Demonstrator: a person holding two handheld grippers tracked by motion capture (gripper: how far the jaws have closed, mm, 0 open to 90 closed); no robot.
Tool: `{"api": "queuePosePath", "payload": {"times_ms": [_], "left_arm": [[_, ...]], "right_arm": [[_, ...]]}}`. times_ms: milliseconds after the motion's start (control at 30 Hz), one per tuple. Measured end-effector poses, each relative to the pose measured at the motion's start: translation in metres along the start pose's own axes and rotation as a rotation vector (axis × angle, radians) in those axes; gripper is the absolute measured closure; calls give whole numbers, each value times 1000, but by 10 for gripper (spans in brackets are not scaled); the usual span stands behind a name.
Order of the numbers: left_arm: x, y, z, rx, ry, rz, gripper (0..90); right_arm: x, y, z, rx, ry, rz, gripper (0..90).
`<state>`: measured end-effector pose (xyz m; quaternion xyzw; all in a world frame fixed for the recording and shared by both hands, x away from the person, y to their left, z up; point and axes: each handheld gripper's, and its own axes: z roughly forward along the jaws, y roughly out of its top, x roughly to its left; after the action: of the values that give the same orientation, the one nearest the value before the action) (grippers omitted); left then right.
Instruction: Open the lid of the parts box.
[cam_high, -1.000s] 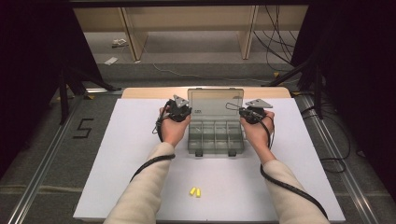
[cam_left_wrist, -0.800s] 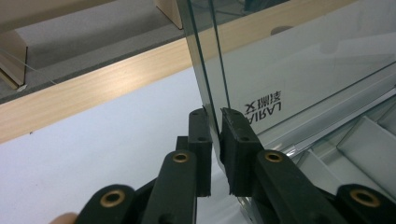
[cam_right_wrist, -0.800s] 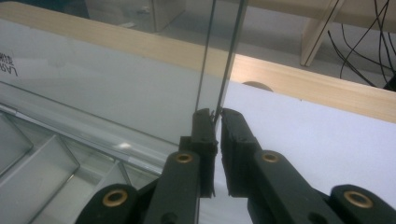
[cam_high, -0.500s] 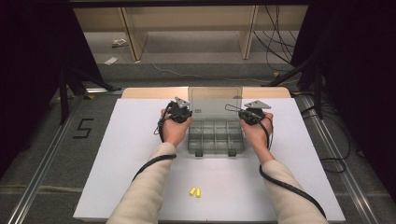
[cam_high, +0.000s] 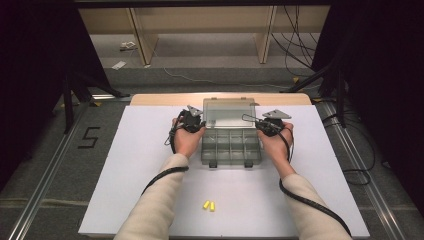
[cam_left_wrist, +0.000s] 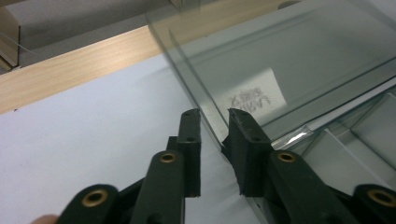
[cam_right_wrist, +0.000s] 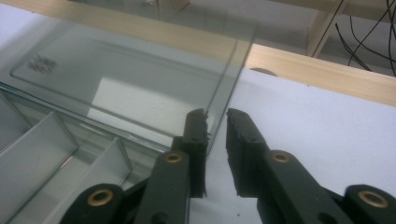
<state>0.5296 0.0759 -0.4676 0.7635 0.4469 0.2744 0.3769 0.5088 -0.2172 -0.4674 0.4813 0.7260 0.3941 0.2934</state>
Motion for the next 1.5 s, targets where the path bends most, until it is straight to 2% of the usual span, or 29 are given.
{"api": "queuePosePath", "payload": {"times_ms": [100, 133, 167, 200, 233, 267, 300, 333, 367, 400, 433, 467, 500, 567, 600, 633, 667, 700, 733, 767, 967, 1100, 1233, 1267, 1500], "left_arm": [[0, -1, -12, -40, -25, -34, 632], [0, -1, -17, -45, -42, -44, 591], [0, -4, -29, -51, -77, -48, 504], [0, -4, -29, -51, -77, -48, 469], [-1, -6, -35, -58, -81, -48, 469], [-1, -9, -41, -60, -87, -46, 429], [0, -15, -53, -57, -115, -55, 336], [0, -15, -53, -57, -115, -55, 276], [0, -23, -65, -58, -123, -54, 222], [0, -23, -65, -58, -123, -54, 186], [0, -27, -72, -62, -133, -49, 152], [0, -32, -79, -68, -142, -47, 152], [-1, -37, -86, -66, -142, -46, 135], [-2, -46, -99, -74, -153, -41, 30], [-3, -52, -106, -80, -162, -36, 0], [20, -45, -111, -115, -122, 328, 0], [22, -47, -116, -133, -163, 400, 0], [20, -52, -122, -139, -166, 394, 0], [16, -58, -129, -143, -166, 350, 0], [12, -63, -135, -141, -164, 325, 0], [-7, -89, -162, -126, -200, 342, 0], [-10, -100, -171, -118, -202, 341, 0], [-8, -104, -175, -125, -211, 345, 0], [-25, -115, -180, -89, -256, 62, 0], [-25, -116, -181, -93, -248, 68, 0]], "right_arm": [[0, -1, -7, -11, 19, -6, 688], [1, -1, -10, -17, 44, -7, 648], [2, -2, -17, -35, 101, -22, 568], [2, -2, -17, -35, 101, -22, 568], [3, -3, -21, -40, 126, -30, 526], [4, -4, -24, -48, 152, -40, 484], [6, -7, -33, -62, 212, -60, 410], [6, -7, -33, -62, 212, -60, 410], [9, -12, -41, -65, 266, -67, 334], [9, -12, -41, -65, 266, -67, 334], [14, -17, -50, -57, 321, -79, 284], [14, -17, -50, -57, 321, -79, 284], [16, -19, -54, -60, 343, -91, 268], [20, -23, -62, -60, 373, -116, 247], [23, -28, -69, -62, 403, -122, 239], [23, -28, -69, -62, 403, -122, 239], [25, -31, -73, -61, 417, -122, 239], [26, -34, -76, -62, 430, -120, 239], [28, -37, -80, -67, 449, -114, 239], [31, -41, -83, -69, 462, -115, 238], [53, -59, -101, -51, 528, -173, 237], [61, -63, -111, -50, 561, -193, 243], [66, -70, -118, -53, 586, -196, 244], [66, -70, -118, -53, 586, -196, 244], [74, -74, -127, -63, 611, -213, 236]]}}
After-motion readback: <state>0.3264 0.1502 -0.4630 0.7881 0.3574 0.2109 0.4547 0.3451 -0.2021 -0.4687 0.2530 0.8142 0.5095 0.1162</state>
